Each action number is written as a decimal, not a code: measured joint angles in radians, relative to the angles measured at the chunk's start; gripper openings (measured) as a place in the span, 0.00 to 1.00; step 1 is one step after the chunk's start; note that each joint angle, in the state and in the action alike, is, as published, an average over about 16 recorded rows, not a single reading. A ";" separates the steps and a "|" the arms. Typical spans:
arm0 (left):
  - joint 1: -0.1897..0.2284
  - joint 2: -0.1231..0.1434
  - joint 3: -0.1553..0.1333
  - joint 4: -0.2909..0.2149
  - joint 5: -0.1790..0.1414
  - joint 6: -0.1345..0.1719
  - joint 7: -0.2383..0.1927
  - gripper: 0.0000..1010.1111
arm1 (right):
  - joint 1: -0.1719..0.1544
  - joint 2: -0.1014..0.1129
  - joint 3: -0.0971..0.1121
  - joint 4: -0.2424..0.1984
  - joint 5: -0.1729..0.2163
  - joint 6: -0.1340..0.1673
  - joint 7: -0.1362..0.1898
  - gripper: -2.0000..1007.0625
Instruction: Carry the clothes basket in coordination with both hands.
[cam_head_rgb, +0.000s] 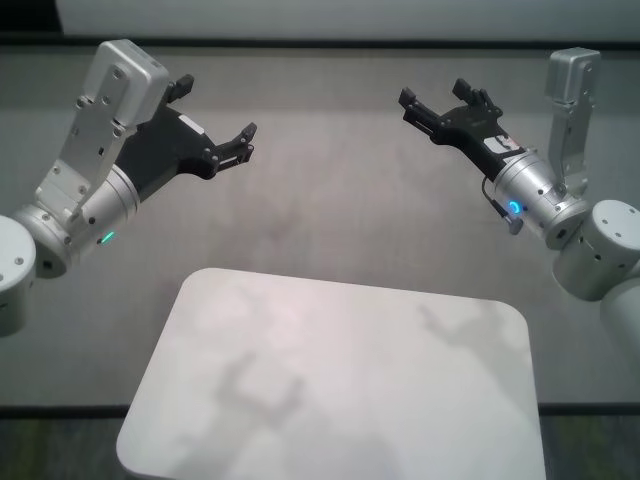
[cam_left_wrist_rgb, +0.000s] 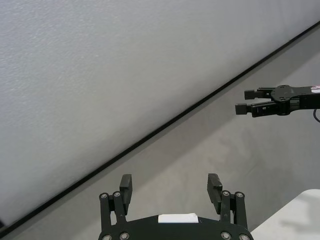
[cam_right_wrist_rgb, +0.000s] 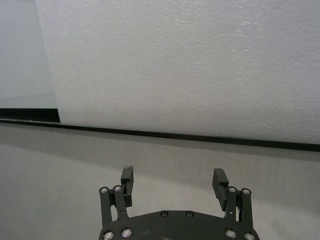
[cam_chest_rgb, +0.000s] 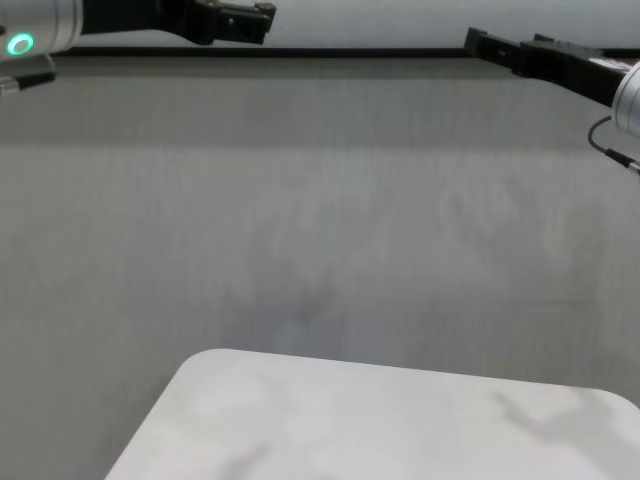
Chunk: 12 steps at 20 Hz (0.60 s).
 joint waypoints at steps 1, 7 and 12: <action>0.000 0.000 0.000 0.000 0.000 0.000 0.000 0.99 | 0.000 0.000 0.000 0.000 0.000 0.000 0.000 1.00; 0.000 0.000 0.000 0.000 0.000 0.000 0.000 0.99 | 0.000 0.000 0.000 0.000 0.000 0.000 0.000 1.00; 0.000 0.000 0.000 0.000 0.000 0.000 0.000 0.99 | 0.000 0.000 0.000 0.000 0.000 0.000 0.000 1.00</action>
